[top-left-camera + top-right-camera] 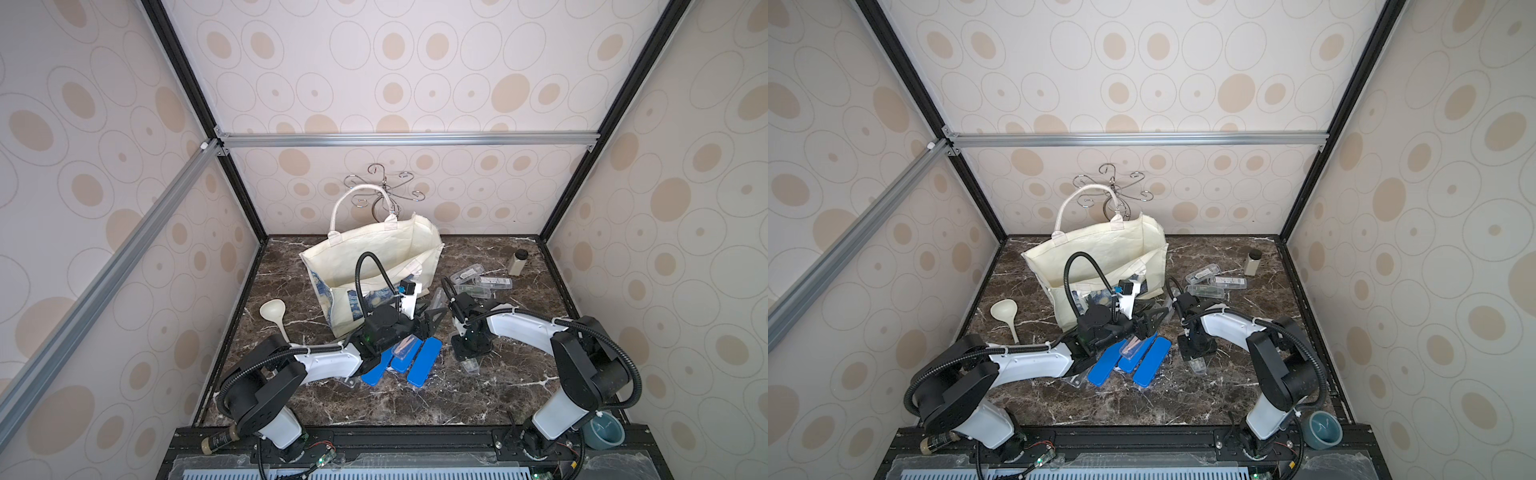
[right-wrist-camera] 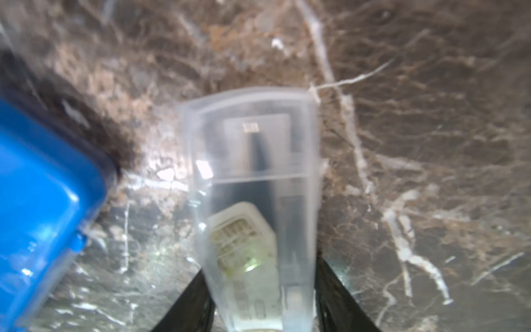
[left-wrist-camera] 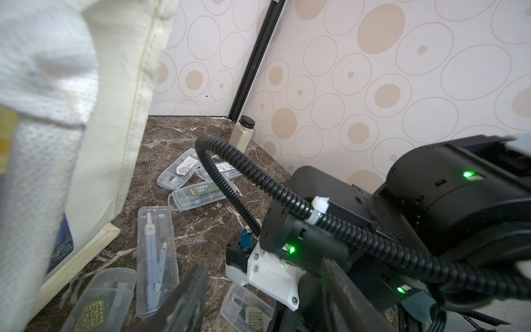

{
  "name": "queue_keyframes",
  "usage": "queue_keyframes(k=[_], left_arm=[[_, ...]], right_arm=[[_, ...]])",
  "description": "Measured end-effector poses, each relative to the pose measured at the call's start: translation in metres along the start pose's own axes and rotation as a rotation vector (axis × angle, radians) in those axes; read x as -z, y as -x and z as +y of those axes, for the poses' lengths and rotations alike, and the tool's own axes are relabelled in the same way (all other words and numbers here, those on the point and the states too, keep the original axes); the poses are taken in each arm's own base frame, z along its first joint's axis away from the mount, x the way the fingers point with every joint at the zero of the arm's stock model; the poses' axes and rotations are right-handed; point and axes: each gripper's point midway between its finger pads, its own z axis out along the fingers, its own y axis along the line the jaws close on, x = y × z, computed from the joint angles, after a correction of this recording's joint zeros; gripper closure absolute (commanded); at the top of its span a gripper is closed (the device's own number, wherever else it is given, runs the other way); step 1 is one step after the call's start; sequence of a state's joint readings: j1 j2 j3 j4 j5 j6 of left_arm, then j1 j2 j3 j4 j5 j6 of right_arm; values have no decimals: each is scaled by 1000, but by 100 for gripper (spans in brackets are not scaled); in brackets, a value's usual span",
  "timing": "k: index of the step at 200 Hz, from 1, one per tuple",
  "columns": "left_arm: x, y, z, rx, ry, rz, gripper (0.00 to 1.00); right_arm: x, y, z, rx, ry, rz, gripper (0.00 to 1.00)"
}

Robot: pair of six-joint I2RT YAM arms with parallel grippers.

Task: Put the compass set into the canvas bag
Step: Pick up the compass set at the center of the board.

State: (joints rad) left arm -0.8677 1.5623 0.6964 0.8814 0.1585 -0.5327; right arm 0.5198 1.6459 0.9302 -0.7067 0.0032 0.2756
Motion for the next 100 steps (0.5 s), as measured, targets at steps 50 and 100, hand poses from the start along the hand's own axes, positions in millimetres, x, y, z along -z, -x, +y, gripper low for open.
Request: queue_keyframes(k=[50, 100], left_arm=[[9, 7, -3, -3, -4, -18, 38], [18, 23, -10, -23, -14, -56, 37]], right_arm=[[1, 1, 1, -8, 5, -5, 62], [33, 12, 7, -7, 49, -95, 63]])
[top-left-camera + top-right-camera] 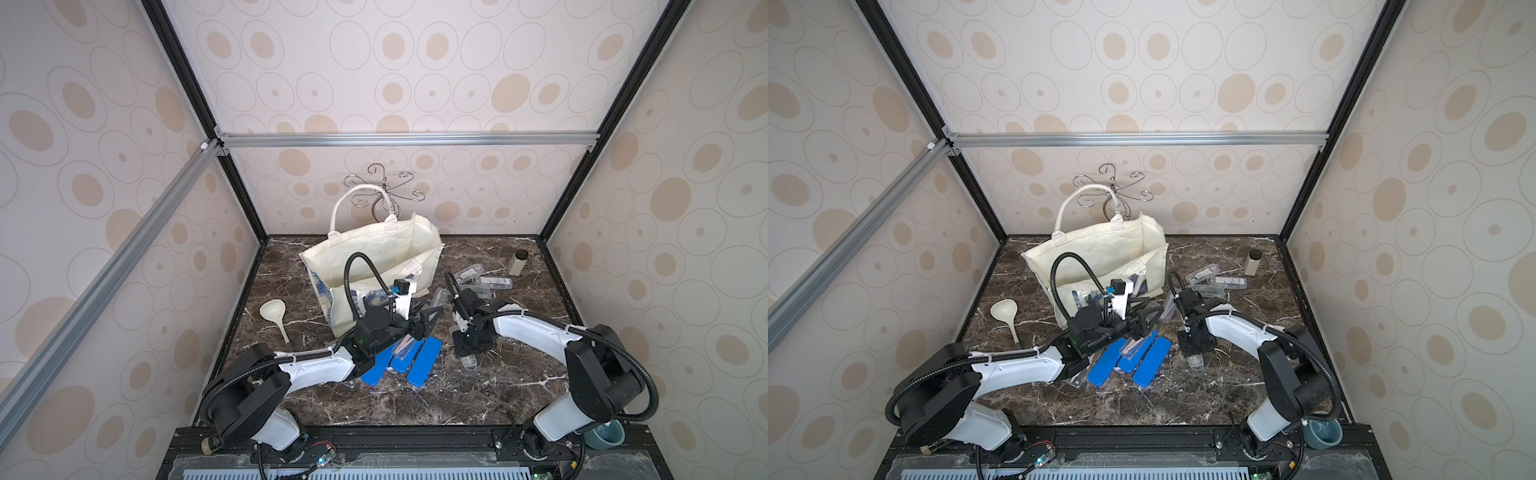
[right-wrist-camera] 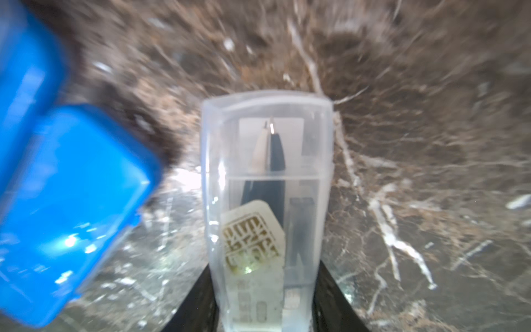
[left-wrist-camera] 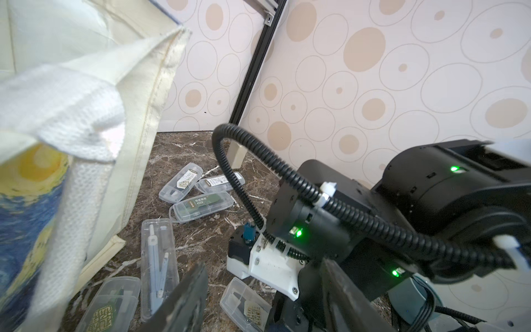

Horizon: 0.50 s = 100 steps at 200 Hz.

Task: Put the compass set into the canvas bag
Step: Pick up the compass set at the center of the board.

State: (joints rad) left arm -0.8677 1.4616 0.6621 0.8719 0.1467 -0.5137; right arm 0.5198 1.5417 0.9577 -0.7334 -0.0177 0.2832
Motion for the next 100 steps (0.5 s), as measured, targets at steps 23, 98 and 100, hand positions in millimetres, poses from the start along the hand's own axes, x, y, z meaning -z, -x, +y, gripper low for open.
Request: queue_keyframes(k=[23, 98, 100], left_arm=[[8, 15, -5, -17, -1, -35, 37], [51, 60, -6, -95, 80, -156, 34], [52, 61, -6, -96, 83, -158, 34]], right_arm=[[30, 18, 8, 3, 39, -89, 63], [145, 75, 42, 73, 189, -345, 64], [148, 77, 43, 77, 194, -352, 64]])
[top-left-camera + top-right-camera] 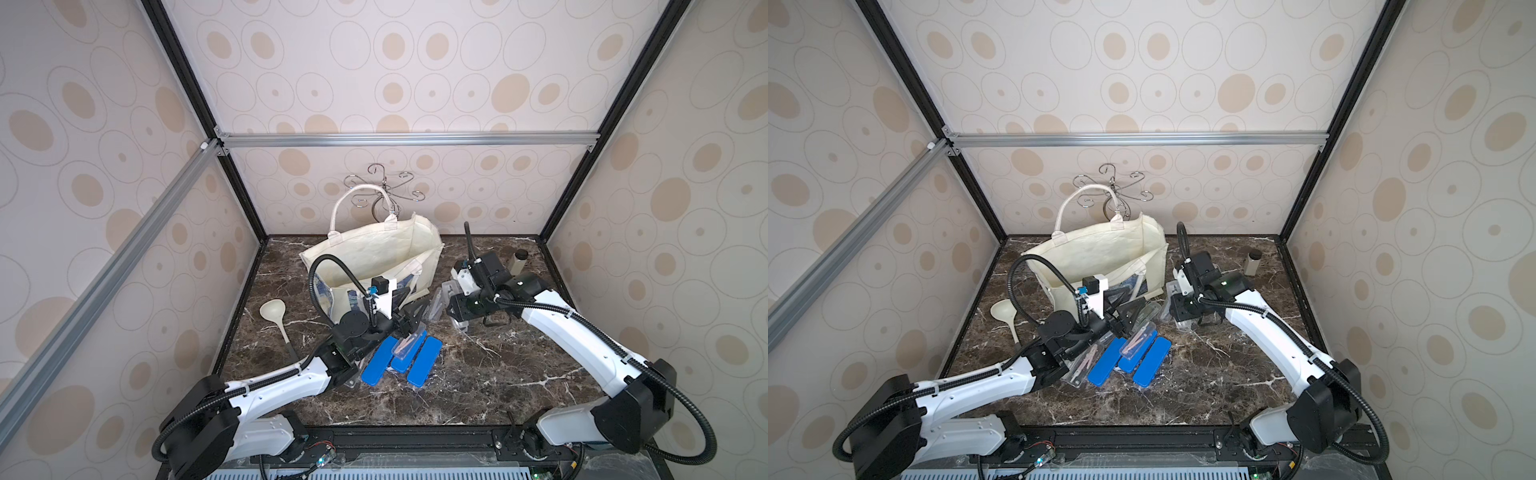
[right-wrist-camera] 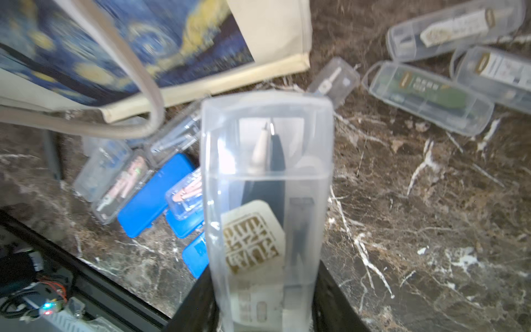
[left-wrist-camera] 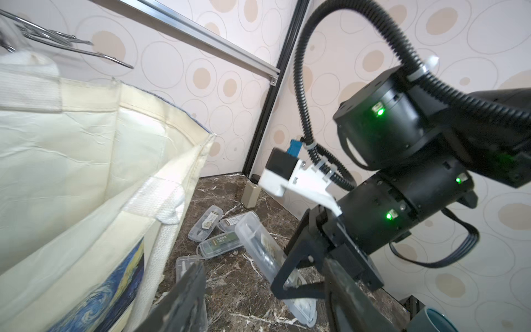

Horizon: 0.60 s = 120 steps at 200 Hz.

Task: Put the compass set into the canvas bag
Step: Pick up the compass set at the center of the board.

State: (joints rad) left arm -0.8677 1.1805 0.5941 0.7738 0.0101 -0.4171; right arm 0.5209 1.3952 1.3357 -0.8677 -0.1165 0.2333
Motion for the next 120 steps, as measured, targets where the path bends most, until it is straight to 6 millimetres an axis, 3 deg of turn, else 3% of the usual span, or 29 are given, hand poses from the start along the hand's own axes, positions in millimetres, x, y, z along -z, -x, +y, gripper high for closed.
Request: queue_keyframes(k=[57, 84, 120], left_arm=[[22, 12, 21, -53, 127, -32, 32], [28, 9, 31, -71, 179, -25, 32], [36, 4, 42, -81, 232, -11, 32]], right_arm=[[51, 69, 44, 97, 129, -171, 64], [55, 99, 70, 157, 190, -207, 64], [44, 137, 99, 212, 265, -231, 64]])
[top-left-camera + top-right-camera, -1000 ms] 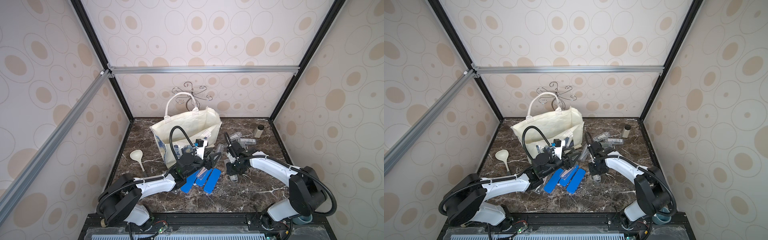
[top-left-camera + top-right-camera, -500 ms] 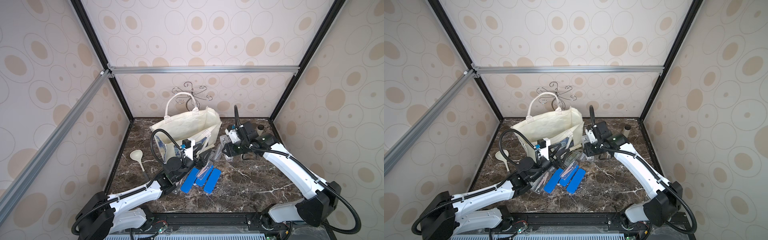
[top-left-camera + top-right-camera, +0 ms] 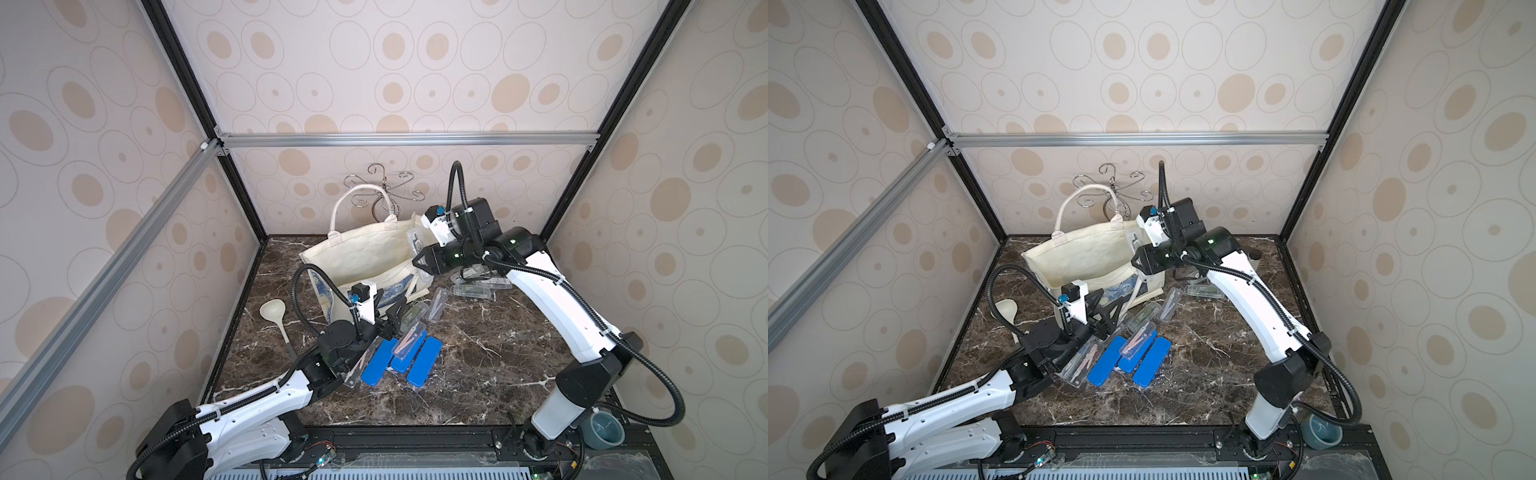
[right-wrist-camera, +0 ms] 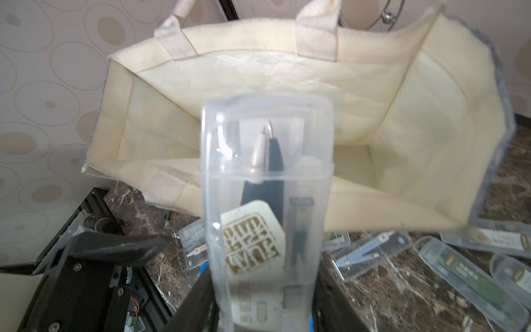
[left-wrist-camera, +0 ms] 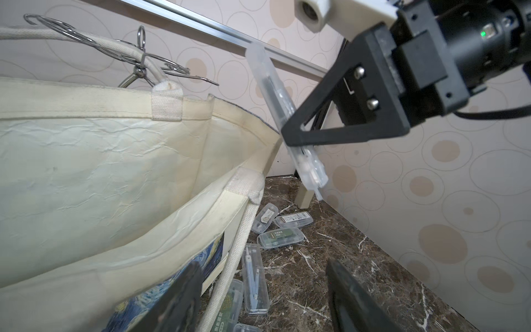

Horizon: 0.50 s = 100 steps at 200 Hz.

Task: Put the compass set into the canvas bag
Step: Pick up the compass set at the center of the board, then place the compass set in the canvas bag.

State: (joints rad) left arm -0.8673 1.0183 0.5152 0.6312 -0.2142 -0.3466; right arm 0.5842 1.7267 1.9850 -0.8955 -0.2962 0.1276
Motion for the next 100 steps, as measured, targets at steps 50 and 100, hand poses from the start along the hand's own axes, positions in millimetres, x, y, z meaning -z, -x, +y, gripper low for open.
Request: queue_keyframes(k=[50, 100], left_arm=[[6, 0, 11, -6, 53, 0, 32], [11, -1, 20, -16, 97, 8, 32]], right_arm=[[-45, 37, 10, 35, 82, -25, 64], [-112, 15, -7, 51, 63, 76, 64]])
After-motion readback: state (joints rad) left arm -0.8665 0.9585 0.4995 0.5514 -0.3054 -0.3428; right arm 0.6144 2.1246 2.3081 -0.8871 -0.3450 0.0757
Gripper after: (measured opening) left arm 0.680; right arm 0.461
